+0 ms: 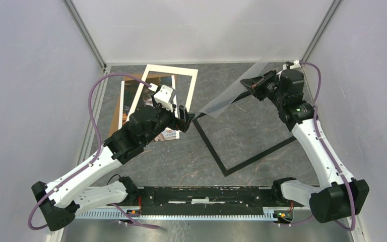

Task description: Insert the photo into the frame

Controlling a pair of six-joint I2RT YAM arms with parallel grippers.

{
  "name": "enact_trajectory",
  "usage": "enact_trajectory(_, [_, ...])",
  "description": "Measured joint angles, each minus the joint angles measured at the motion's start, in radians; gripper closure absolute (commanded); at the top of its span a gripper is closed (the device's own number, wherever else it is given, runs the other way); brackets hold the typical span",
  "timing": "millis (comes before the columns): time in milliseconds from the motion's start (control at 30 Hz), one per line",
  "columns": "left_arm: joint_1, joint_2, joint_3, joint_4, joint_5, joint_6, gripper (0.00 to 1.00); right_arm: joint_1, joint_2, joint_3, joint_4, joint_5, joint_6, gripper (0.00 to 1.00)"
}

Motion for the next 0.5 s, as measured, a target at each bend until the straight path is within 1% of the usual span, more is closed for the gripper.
enact_trajectory(167, [0.0, 0.0, 0.0, 0.0, 0.0, 0.0, 0.09, 0.0, 0.018, 0.05, 0.032, -0.005, 0.023, 1.0])
enact_trajectory(300, [0.0, -0.001, 0.0, 0.0, 0.0, 0.0, 0.09, 0.0, 0.036, 0.048, 0.07, -0.005, 0.036, 1.0])
enact_trajectory(333, [0.0, -0.001, 0.0, 0.0, 0.0, 0.0, 0.09, 0.0, 0.039, 0.036, 0.084, -0.005, 0.041, 1.0])
enact_trajectory(400, [0.0, -0.001, 0.0, 0.0, 0.0, 0.001, 0.09, 0.0, 0.037, -0.034, 0.142, -0.01, 0.052, 1.0])
enact_trajectory(500, [0.0, -0.001, 0.0, 0.0, 0.0, 0.001, 0.09, 0.0, 0.037, -0.145, 0.175, -0.013, 0.051, 1.0])
